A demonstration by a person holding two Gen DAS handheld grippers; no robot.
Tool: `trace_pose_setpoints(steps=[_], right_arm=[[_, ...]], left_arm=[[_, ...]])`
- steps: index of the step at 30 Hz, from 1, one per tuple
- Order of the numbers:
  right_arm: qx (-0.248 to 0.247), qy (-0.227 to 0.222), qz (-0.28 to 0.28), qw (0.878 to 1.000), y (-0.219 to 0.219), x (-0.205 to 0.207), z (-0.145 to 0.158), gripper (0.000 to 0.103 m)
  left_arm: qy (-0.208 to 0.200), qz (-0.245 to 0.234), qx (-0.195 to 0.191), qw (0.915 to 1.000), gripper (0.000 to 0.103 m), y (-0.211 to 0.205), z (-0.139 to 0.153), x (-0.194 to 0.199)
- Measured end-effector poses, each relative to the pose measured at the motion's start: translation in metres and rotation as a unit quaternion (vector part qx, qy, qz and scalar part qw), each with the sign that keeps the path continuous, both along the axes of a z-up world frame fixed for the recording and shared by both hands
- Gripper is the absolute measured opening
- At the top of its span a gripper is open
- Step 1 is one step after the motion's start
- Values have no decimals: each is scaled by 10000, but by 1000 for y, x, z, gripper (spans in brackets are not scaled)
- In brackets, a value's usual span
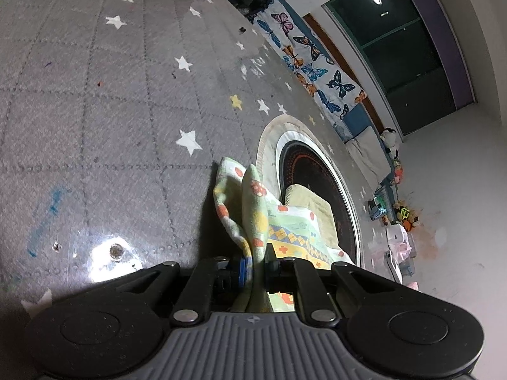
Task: Fold clothes
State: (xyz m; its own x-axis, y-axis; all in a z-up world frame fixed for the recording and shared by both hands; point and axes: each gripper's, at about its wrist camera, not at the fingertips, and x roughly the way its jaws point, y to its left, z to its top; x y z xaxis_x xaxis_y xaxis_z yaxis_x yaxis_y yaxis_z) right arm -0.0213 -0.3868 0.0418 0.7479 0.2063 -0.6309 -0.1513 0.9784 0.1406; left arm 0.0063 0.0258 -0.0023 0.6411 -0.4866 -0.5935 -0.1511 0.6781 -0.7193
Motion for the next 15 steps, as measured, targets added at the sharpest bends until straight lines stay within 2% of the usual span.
trace_pose_setpoints(steps=[2, 3, 10, 15], right_arm=[[2, -18, 14, 10000, 4, -1, 2, 13], [-2, -37, -1, 10000, 6, -2, 2, 12], [80, -379, -119, 9992, 5, -22, 21, 8], [28, -621, -239, 9978, -2, -37, 37, 7]], left_arm=[[-59, -37, 79, 9999, 11, -2, 3, 0], [-102, -67, 129, 9998, 11, -3, 6, 0], [-530, -396, 415, 9969, 9, -15, 36, 2], [-785, -757, 524, 9926, 9, -40, 60, 9]])
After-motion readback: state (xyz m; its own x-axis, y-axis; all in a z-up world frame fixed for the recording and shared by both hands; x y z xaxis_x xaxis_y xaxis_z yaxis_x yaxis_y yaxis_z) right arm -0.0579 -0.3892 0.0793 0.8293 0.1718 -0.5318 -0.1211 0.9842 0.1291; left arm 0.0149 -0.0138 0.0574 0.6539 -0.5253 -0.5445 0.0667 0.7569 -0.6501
